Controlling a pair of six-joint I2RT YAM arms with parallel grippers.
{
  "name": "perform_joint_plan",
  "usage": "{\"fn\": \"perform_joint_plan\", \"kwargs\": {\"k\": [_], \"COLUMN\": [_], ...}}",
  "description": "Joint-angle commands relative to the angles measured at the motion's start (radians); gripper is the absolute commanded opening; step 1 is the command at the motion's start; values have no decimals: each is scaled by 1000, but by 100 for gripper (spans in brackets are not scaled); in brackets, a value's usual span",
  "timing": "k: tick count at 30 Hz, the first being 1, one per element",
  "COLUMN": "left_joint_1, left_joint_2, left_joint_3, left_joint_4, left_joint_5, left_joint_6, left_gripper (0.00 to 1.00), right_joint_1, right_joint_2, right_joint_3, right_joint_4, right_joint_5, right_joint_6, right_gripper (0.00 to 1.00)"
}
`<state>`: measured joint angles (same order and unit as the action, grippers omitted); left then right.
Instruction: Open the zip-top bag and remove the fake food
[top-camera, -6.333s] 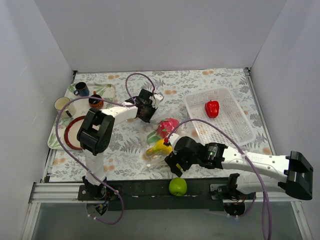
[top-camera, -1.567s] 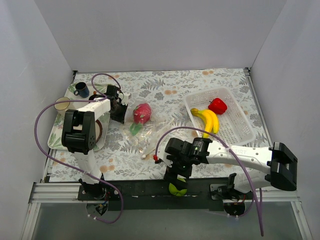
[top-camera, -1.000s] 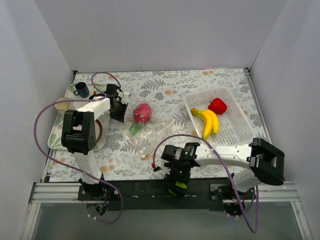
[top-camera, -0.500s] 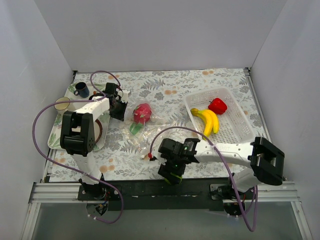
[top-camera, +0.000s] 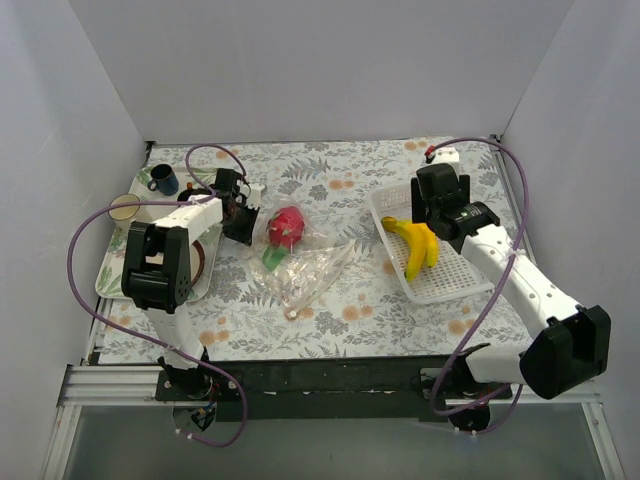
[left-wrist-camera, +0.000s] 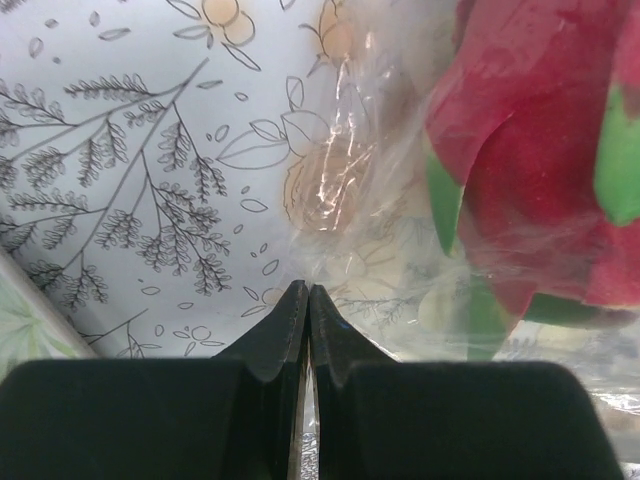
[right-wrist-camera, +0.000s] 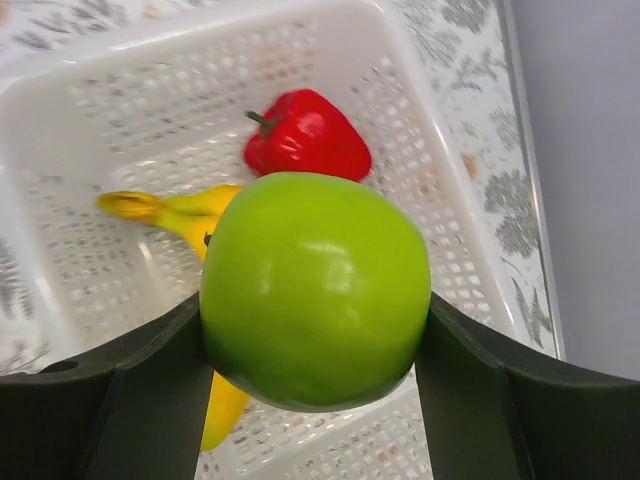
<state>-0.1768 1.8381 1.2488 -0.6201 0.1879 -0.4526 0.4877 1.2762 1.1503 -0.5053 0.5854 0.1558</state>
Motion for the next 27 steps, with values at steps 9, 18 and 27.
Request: {"fn": "perform_joint_plan", "kwargs": {"k": [9,18,27], "left_joint_1": [-12,-30,-66], "left_joint_2": [4,87,125], "left_joint_3": [-31,21,46], "left_joint_4": [49,57,49], "left_joint_5": [-50,-97,-123], "left_joint_6": [41,60,49], "left_gripper": [0,0,0], "right_joint_1": [-97,119,500], "right_joint_2": [35,-101,-84], "right_joint_3": [-100,-69,-311], "right_joint_4": [-2,152,447], "right_joint_5": [56,64,-159], "right_joint_6": [68,-106,-101], "right_gripper": [99,99,2]}}
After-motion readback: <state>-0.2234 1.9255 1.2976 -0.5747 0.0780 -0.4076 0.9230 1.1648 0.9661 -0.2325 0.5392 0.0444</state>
